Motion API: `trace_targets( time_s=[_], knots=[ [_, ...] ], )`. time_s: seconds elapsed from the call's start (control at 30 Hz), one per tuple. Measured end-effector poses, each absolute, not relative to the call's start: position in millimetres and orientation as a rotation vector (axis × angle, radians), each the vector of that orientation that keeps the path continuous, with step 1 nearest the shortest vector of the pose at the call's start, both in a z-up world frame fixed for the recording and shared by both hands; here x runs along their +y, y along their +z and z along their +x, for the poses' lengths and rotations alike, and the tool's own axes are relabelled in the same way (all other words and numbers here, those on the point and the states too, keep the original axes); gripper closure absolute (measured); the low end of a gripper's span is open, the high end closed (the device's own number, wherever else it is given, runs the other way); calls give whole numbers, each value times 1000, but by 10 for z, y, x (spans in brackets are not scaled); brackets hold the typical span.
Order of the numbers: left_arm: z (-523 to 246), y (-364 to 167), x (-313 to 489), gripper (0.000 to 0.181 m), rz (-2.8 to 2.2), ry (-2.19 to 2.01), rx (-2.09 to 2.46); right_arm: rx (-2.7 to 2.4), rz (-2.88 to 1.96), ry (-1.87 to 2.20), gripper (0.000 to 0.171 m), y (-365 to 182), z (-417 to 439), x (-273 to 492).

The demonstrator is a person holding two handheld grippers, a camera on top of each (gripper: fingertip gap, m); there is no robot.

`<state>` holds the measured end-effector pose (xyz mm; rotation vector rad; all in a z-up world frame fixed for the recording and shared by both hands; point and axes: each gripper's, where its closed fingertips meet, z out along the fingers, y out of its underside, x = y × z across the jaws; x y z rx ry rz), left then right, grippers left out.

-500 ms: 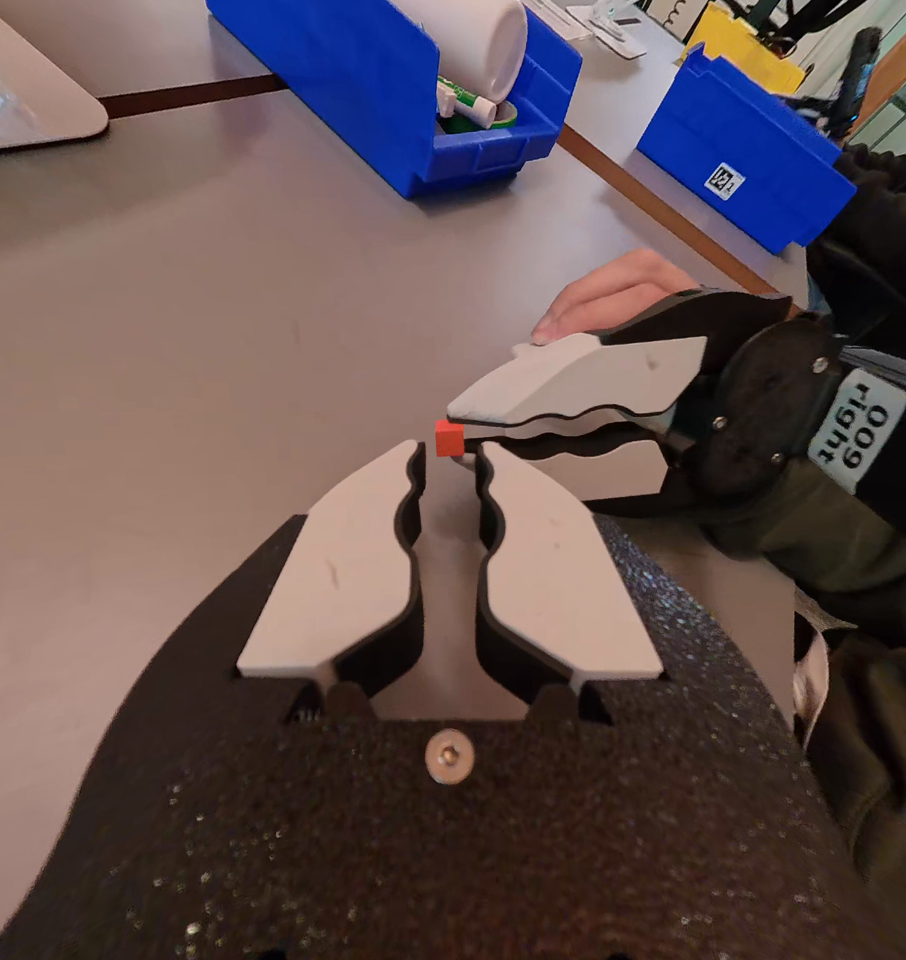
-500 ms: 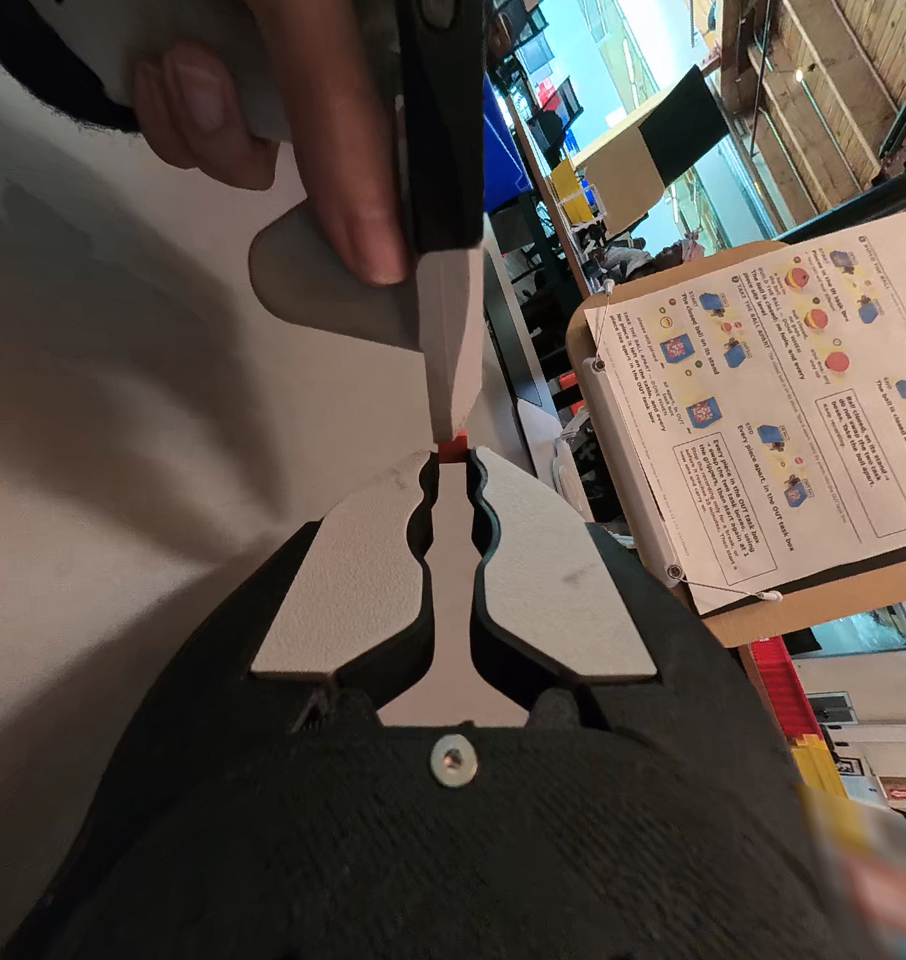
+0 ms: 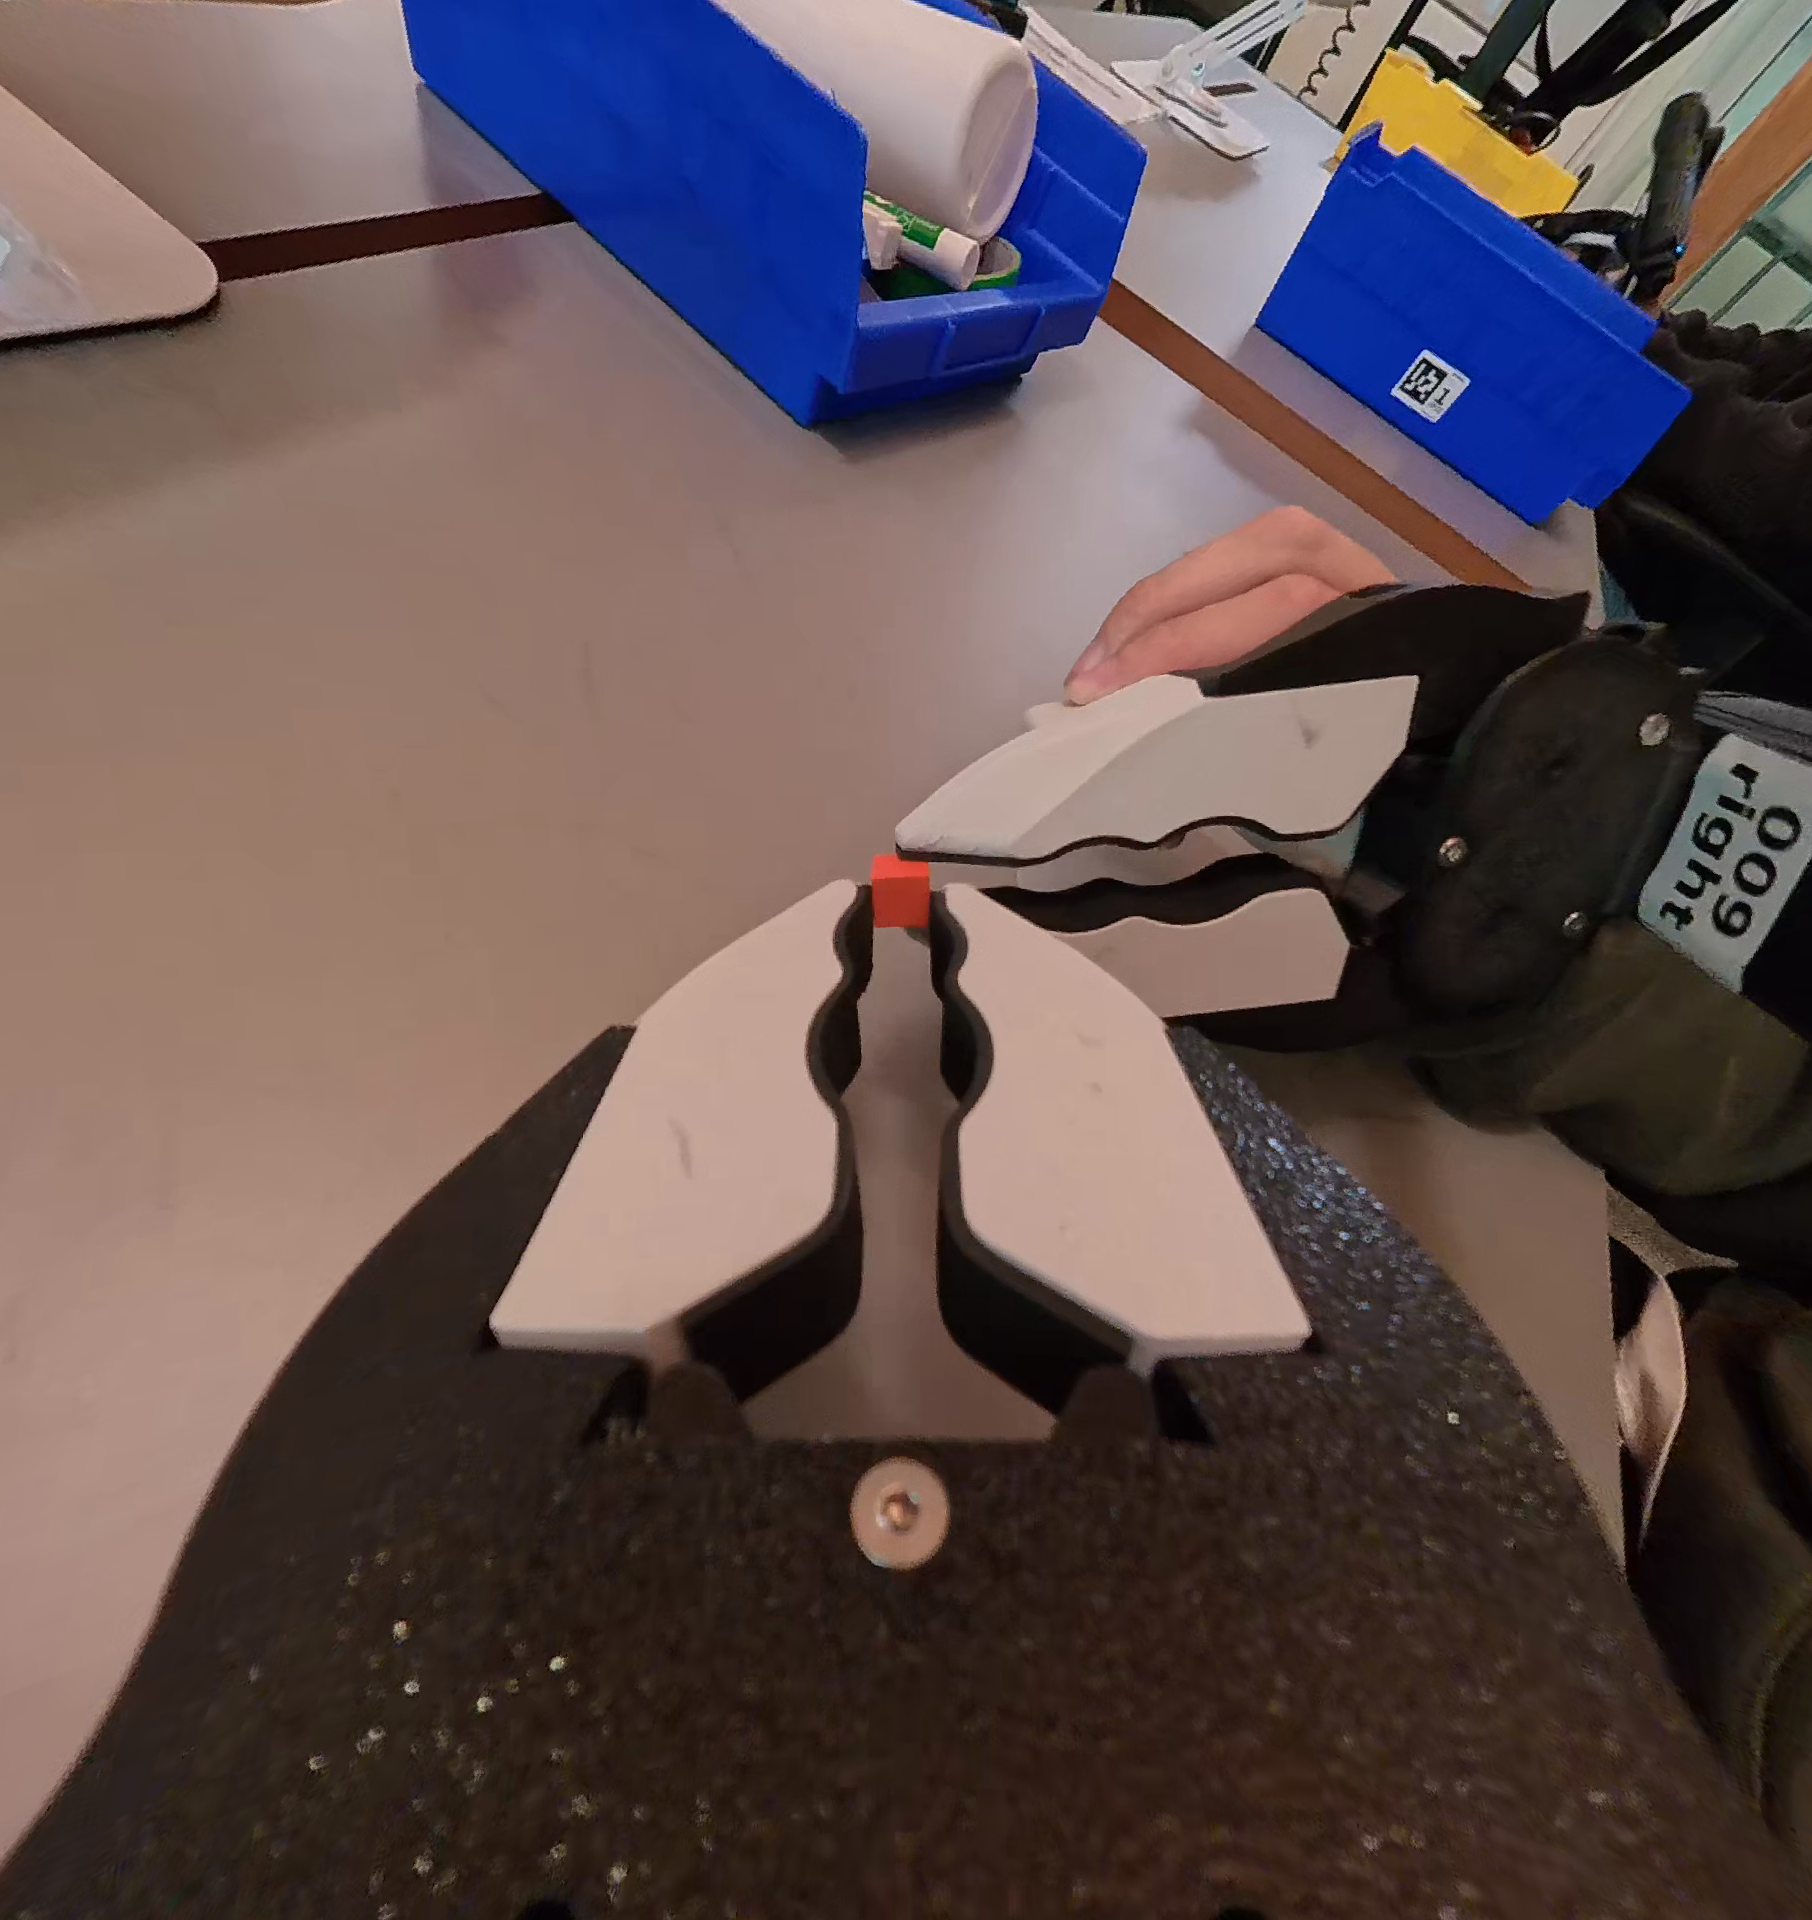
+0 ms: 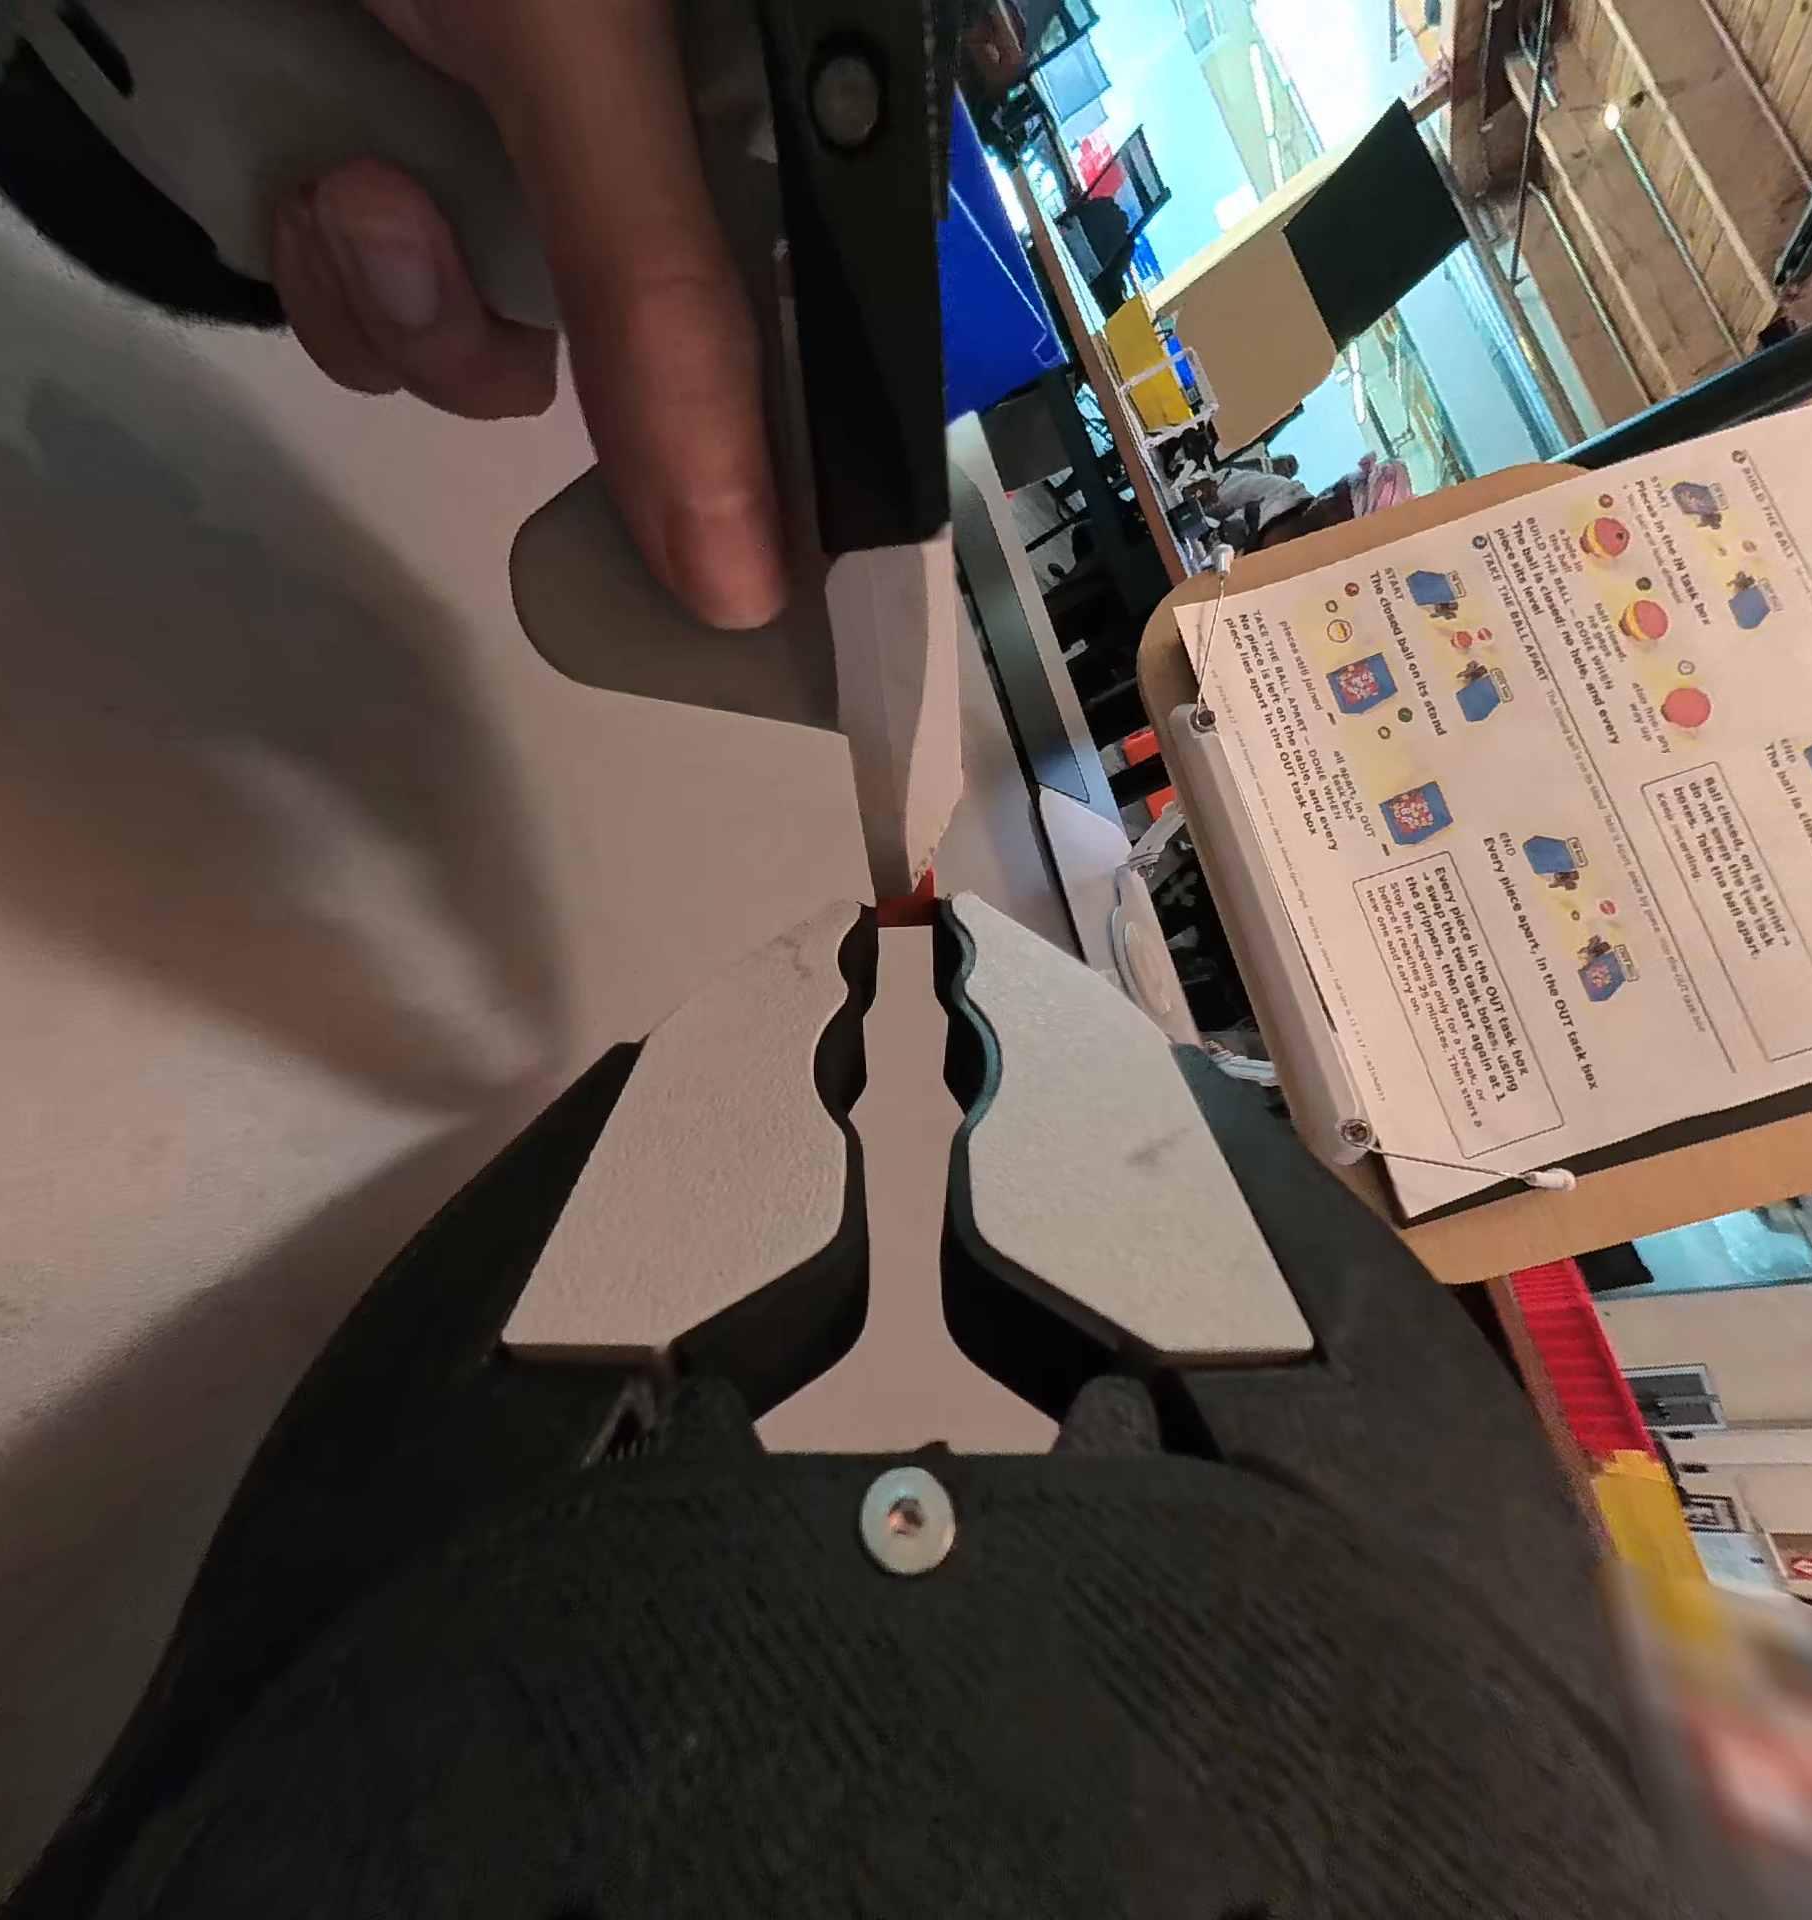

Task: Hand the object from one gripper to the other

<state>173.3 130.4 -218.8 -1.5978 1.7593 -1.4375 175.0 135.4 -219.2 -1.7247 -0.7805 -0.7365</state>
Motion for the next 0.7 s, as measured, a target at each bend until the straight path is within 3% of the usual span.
trace_targets(
  time_s=[0.03,0.17,0.3,0.43,0.5,0.57,0.7],
  knots=[
    [1738,-2187,1309,172,-1579,-1442,1760,-762,-1729,-712,161,-2193,1752,1355],
    [1736,-2110,1331,172,-1457,-1488,1753,-614,-1717,-489,158,-2124,1722,1336],
    [1679,-1918,1420,172,-1217,-1558,1709,-355,-1684,144,125,-1963,1583,1266],
    [1491,-1642,1323,172,-855,-1669,1670,39,-1467,1040,91,-1644,1509,1159],
    [1423,-1587,1248,172,-725,-1652,1682,199,-1297,1398,100,-1551,1538,1122],
    [1397,-1610,1175,172,-648,-1612,1719,256,-1216,1600,119,-1582,1491,1114],
    [1391,-1703,1087,172,-578,-1533,1781,214,-1294,1748,117,-1703,1173,1124]
  ],
)
